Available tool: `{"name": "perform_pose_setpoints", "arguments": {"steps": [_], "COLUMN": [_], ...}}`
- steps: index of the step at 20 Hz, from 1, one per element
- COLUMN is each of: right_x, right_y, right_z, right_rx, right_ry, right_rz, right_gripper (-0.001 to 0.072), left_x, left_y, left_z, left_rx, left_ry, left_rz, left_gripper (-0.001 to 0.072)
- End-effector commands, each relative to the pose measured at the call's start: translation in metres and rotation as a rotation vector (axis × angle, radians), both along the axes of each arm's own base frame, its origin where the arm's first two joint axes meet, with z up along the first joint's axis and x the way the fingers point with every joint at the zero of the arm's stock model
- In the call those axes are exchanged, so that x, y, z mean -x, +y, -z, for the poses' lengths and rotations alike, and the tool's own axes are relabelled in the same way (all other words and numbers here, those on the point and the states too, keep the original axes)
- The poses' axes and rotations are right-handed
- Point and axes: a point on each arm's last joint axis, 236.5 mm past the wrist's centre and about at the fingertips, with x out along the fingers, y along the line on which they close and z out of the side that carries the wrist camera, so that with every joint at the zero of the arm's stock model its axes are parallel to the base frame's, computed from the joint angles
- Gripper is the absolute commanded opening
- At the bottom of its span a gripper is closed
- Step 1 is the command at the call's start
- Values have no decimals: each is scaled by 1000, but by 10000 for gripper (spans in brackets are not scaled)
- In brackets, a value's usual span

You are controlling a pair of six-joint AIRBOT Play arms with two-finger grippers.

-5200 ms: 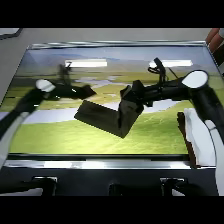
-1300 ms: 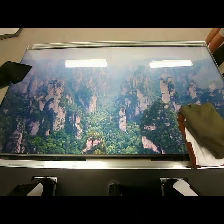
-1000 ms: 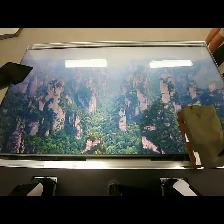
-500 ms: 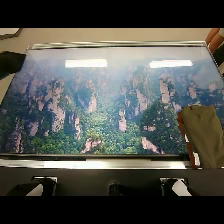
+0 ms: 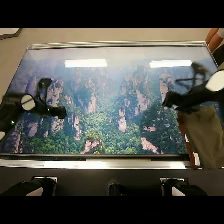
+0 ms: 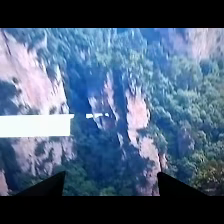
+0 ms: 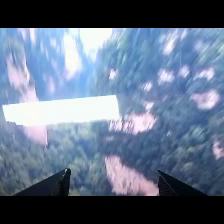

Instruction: Fold the shirts.

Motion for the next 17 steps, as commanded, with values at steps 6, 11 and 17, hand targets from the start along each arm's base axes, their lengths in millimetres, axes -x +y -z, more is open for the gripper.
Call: {"name": "perform_pose_setpoints", "arguments": {"steps": [6,11,17], "right_x": [28,28,28], "right_y": [33,33,33], "right_z": [47,47,47], "right_rx": [0,0,0], "right_ry": [127,127,127], "right_rz": [-62,-62,-62], "right_gripper": [631,631,631], "left_x": [21,21,21], "left_y": [-8,-8,-8], "left_z": [25,25,25], "left_rx": [50,50,50], "left_ry": [32,32,32], "left_rz": [-63,-63,-63], "left_gripper": [712,712,712]}}
